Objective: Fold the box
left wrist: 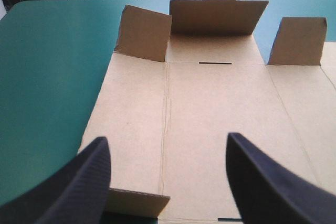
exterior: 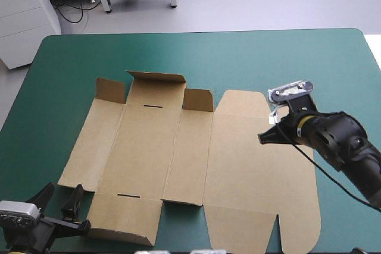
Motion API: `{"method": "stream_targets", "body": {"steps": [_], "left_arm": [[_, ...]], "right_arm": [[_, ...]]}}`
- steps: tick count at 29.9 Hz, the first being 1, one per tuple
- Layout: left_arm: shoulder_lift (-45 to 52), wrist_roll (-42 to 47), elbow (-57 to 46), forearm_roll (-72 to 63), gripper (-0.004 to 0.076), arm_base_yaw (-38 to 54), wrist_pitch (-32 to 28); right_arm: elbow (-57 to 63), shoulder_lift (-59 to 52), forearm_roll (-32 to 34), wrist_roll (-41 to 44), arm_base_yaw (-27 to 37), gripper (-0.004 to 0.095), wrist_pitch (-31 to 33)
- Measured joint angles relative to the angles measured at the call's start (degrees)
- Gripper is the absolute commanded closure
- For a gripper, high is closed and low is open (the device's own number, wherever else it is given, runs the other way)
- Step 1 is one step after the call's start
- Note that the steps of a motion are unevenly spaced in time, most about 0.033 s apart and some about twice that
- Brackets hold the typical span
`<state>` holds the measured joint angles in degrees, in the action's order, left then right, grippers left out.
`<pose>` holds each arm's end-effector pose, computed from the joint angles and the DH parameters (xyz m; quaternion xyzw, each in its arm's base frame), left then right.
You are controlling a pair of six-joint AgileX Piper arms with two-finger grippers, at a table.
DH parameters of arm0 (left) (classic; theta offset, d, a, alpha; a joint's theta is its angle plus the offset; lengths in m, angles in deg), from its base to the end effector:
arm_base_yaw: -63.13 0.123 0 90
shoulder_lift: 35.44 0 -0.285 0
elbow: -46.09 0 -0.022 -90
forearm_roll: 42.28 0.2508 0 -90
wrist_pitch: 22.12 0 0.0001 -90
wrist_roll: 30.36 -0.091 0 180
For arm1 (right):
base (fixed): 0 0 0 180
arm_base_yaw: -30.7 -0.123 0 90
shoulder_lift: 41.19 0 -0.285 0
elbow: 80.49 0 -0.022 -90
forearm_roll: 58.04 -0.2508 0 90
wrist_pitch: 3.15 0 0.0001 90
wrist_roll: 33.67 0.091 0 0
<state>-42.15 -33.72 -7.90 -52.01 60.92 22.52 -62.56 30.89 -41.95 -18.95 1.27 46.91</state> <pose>0.0118 -0.0113 0.2749 0.0267 0.7919 -0.0779 0.6050 0.2024 0.0920 0.3490 -0.1666 0.9169 0.0052 0.3627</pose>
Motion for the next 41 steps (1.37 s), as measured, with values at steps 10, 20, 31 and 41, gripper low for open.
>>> {"method": "stream_targets", "body": {"steps": [10, 20, 31, 41], "left_arm": [[-4.25, 4.88, 4.33, 0.0, 0.0206, 0.0, -0.64], [-27.25, 4.78, 21.61, 1.26, 0.0213, 0.0, 5.19], [-55.19, 1.39, 43.78, 18.07, 0.0222, 0.0, 25.45], [-68.84, -1.25, 47.26, 15.38, 0.0223, 6.12, 26.86]], "right_arm": [[14.34, -17.67, -3.03, 0.04, 0.0, 0.0931, -3.44], [18.67, -29.81, -3.87, -0.31, 0.0, 0.0931, 0.67], [20.29, -32.03, -3.92, -0.58, 0.0, 0.0931, 2.54], [20.29, -32.03, -3.92, -0.58, 0.0, 0.0931, 2.54]]}}
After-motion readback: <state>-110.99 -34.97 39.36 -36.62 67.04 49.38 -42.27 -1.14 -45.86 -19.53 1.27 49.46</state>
